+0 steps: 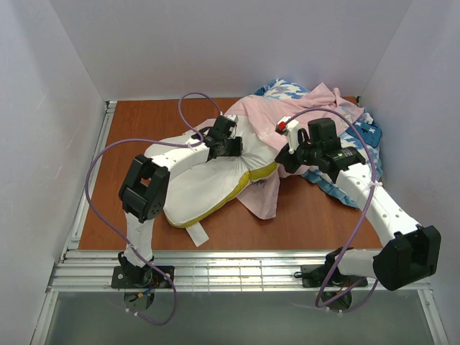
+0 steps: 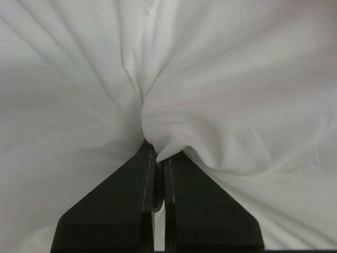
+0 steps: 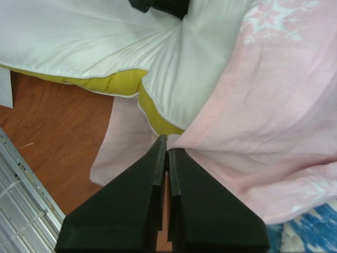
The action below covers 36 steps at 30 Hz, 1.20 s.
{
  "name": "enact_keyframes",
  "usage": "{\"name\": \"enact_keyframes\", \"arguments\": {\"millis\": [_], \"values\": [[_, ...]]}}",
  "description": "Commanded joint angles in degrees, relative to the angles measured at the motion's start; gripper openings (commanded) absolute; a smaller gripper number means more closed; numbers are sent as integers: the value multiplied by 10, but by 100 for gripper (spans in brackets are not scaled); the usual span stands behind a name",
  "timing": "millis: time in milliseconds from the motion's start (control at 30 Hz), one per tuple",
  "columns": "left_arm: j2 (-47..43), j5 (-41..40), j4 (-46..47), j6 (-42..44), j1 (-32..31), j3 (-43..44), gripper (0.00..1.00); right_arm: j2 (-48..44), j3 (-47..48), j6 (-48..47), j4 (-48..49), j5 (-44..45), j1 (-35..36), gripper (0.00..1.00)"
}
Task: Put the pillow into the pillowcase
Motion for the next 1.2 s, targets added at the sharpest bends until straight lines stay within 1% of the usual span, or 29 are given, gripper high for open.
{"name": "enact_keyframes", "arguments": {"millis": [0,33,67,100,133,167,200,233,267,333,367,400,467,533,567,600,633,700,733,767,800,900,967,1000,1033,1067,1100,1133,1167], "values": [[-39,71,59,-19,20,-1,0,-9,-19,-4,2,-30,25,1],[-42,85,87,-20,18,15,0,-6,-47,0,20,-27,34,1],[-43,85,95,-19,13,27,0,-5,-57,9,32,-24,58,1],[-33,73,94,-18,11,47,0,-2,-64,23,44,-23,72,1],[-22,50,79,-18,9,86,0,3,-64,32,51,-21,87,1],[-12,34,65,-21,10,112,0,6,-61,38,58,-24,120,1],[2,28,56,-23,11,127,0,9,-57,38,58,-27,135,1],[3,55,61,-26,15,137,0,15,-56,40,59,-27,147,1],[2,65,65,-42,24,135,0,18,-65,43,58,-43,162,1],[-11,93,86,-56,31,117,0,24,-83,47,58,-63,172,1],[-28,109,95,-62,34,110,0,27,-91,36,55,-60,172,1],[-29,127,96,-64,36,98,0,27,-90,36,56,-42,172,1],[-69,149,112,-69,48,60,0,27,-78,11,60,12,153,1],[-113,172,117,-81,65,37,0,39,-37,12,72,-4,121,1],[-128,183,117,-83,86,16,0,47,-19,12,75,-22,103,1],[-145,205,113,-78,98,9,0,63,8,9,79,-28,102,1],[-159,212,108,-69,106,3,0,73,20,10,83,-51,105,1],[-200,196,87,-31,111,-7,0,94,48,23,93,-76,113,1],[-211,192,74,-10,112,-18,0,115,56,27,95,-89,127,1],[-235,188,69,-3,112,-30,0,122,63,36,95,-104,135,1],[-243,191,67,4,112,-62,0,128,69,40,98,-107,142,1],[-258,194,70,-1,109,-103,0,123,78,62,109,-115,148,1],[-257,198,86,-4,109,-130,0,96,88,54,84,-113,147,13],[-254,199,99,-4,108,-141,0,74,94,26,60,-118,147,19],[-251,201,105,-2,107,-144,0,64,112,11,35,-116,146,29],[-246,200,109,0,104,-146,0,54,117,-4,-7,-106,143,35],[-241,199,120,1,102,-151,0,32,115,-14,-14,-85,139,40],[-238,200,125,1,99,-161,0,21,111,-24,-16,-29,130,46],[-235,199,129,1,96,-167,0,14,111,-33,-8,8,126,50]]}}
